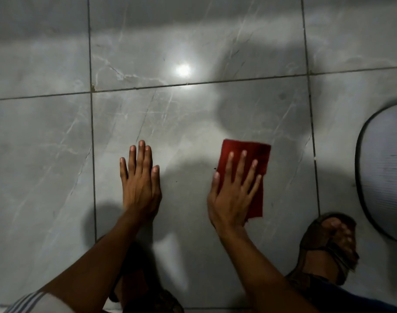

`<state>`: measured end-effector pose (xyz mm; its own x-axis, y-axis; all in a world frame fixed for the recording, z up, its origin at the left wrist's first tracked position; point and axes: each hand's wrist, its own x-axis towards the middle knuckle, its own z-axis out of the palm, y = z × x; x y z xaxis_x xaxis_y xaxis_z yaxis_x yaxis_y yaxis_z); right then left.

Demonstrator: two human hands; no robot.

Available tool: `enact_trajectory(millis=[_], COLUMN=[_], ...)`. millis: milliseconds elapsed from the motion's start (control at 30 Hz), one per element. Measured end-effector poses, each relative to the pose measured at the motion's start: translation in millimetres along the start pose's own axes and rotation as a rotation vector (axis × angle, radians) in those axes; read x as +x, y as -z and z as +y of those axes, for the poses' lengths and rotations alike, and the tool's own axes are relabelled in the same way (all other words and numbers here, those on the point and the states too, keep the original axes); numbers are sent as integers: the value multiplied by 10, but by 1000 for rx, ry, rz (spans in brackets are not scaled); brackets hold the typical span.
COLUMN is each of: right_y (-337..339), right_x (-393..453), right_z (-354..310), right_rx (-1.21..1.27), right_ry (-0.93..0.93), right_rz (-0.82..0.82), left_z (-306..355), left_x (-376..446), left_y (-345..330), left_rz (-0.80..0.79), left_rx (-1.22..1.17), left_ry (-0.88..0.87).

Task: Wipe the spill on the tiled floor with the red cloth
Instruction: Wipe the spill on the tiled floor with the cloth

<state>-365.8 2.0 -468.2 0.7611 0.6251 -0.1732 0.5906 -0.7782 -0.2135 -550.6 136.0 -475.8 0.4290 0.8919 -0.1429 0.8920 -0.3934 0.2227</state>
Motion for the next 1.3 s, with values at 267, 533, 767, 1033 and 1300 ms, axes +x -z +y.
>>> enact_trajectory(millis=[267,533,767,1033,1300], right_y=[-212,9,-49,-54,-22], right_x=[-829,-261,-68,-881,-1], right_z=[-157,466,-296,640,-43], right_rx=[51,-30,41,-4,15], right_ry=[472,145,256,305,54], right_rz=[-162,-53,-55,-145,-23], left_z=[-44,25,12,-22,-51], left_x=[3,-1,3,0,0], left_y=[-1,33,22,-41,-75], left_rz=[-30,-26,-36,14,35], left_rx=[-42,4,17,47,65], left_ry=[-21,11,-7,-21,-35])
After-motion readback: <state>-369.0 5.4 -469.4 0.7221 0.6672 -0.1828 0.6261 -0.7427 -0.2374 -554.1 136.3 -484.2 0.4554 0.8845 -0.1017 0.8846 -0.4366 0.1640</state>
